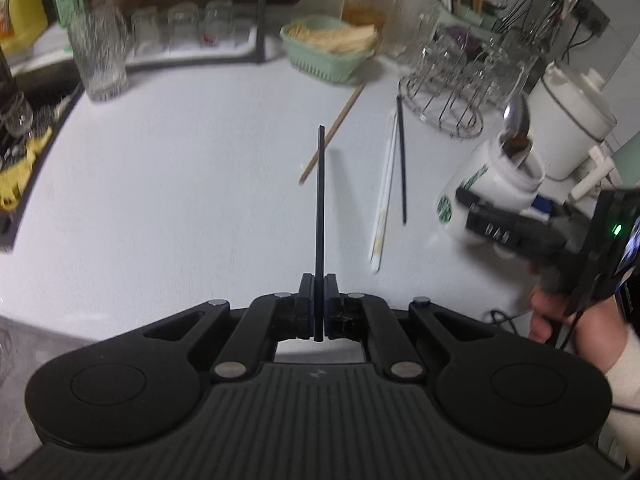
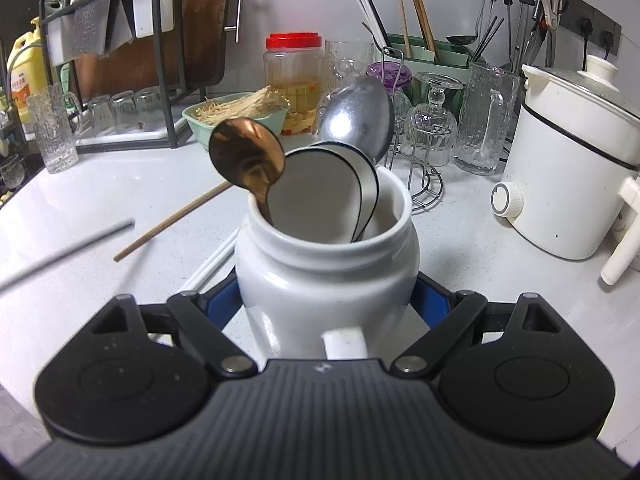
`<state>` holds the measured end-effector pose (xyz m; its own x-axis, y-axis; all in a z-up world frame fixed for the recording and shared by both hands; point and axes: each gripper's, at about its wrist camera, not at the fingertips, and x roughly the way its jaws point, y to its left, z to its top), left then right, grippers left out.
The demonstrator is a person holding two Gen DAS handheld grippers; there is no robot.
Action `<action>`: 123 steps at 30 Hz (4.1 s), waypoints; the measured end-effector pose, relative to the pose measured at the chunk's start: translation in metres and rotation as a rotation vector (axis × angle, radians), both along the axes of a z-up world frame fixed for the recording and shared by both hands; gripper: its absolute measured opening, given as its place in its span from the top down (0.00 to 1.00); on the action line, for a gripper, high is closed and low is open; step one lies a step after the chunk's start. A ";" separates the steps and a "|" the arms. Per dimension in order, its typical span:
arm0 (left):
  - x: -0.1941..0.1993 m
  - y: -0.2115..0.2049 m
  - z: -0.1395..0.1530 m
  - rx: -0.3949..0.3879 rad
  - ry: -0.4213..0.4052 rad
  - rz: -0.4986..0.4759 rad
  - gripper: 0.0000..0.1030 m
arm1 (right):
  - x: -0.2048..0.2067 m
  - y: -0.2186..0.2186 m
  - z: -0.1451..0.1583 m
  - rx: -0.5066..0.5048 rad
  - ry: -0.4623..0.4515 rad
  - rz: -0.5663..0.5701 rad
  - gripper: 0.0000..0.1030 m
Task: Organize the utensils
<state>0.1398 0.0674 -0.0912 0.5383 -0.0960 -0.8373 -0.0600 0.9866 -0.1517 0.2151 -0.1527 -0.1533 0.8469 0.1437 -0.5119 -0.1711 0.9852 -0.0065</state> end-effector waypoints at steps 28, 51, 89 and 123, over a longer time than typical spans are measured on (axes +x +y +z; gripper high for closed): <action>0.037 -0.062 0.157 -0.056 0.202 -0.351 0.96 | 0.001 -0.006 -0.005 -0.019 -0.015 0.078 0.12; 0.099 -0.129 0.142 0.008 0.420 -0.580 0.96 | -0.001 -0.004 -0.008 -0.045 -0.025 0.090 0.12; 0.135 -0.138 0.116 0.054 0.090 -0.678 0.58 | 0.001 0.004 -0.005 -0.061 0.000 0.024 0.11; 0.092 0.029 0.046 -0.025 -0.156 -0.286 0.11 | -0.019 0.015 0.033 0.052 0.004 -0.181 0.00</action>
<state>0.2314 0.0963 -0.0456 0.6081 -0.2812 -0.7424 0.2449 0.9560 -0.1616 0.1957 -0.1373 -0.1205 0.8593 0.0158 -0.5112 0.0088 0.9989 0.0457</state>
